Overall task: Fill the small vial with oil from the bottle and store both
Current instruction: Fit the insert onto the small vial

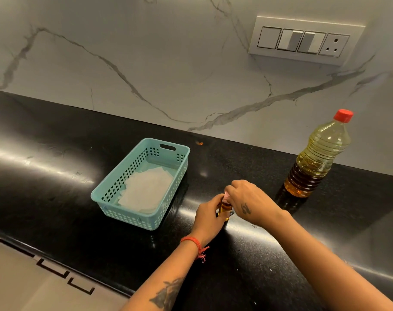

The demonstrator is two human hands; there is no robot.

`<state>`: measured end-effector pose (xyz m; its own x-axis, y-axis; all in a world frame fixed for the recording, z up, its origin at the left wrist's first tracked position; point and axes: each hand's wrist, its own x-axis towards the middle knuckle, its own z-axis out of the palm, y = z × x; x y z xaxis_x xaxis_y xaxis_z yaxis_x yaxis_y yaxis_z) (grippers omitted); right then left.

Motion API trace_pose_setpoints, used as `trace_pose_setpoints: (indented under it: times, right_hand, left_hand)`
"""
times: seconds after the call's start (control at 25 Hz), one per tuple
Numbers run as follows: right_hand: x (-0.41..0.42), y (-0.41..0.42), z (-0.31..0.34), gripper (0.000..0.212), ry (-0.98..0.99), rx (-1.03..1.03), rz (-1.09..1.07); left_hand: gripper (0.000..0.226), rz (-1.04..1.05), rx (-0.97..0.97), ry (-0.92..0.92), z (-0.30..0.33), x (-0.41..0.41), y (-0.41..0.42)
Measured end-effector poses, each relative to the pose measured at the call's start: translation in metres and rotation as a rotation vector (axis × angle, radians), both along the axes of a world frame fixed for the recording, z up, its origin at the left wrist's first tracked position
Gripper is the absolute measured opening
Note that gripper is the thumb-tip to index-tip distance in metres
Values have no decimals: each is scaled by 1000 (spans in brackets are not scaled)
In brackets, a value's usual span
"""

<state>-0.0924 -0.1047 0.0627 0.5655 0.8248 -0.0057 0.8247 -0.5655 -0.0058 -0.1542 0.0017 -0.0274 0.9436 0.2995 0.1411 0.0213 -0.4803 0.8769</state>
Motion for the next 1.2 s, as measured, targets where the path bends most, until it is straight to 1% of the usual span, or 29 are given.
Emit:
trace_pose_setpoints:
  times: [0.16,0.28,0.4,0.48,0.56,0.64,0.68,0.76,0.84,0.92,1.04,1.12,1.2]
  right_hand:
    - [-6,1,-10,22,-38,97,-26]
    - [-10,4,-15,23,-52,120,-71]
    - [-9,5,-15,25,-83,122,-69]
    - [-5,4,-12,26,-36,115,-102]
    - [-3,5,-6,37,5,89,-164]
    - [-2,11,6,51,-42,72,-226]
    - [-2,15,14,54,-77,77,-249]
    - [-2,28,33,50,-98,128,-258]
    - [-3,48,52,42,-41,201,-208]
    - [-5,75,64,33,46,274,-126]
    - [0,128,58,28,95,285,1]
    - [14,162,39,27,131,219,51]
    - [28,190,16,26,223,115,67]
  left_hand:
    - [26,27,29,-7,-4,1,-3]
    - [27,54,18,-1,-5,1,-4]
    - [27,62,10,-14,-3,-1,-5]
    - [27,57,-4,-23,-1,-1,-6]
    - [28,58,-22,-38,0,0,-7]
    - [32,51,-51,-43,-3,3,-5]
    - [35,47,-64,-27,-3,3,-3]
    - [45,35,-109,13,-7,4,0]
    - [54,34,-111,39,-9,4,4]
    - [57,34,-101,56,-10,4,7]
    - [48,11,-145,49,-8,-2,9]
    - [38,-5,-180,57,-5,-6,11]
    - [29,-10,-171,67,2,-10,15]
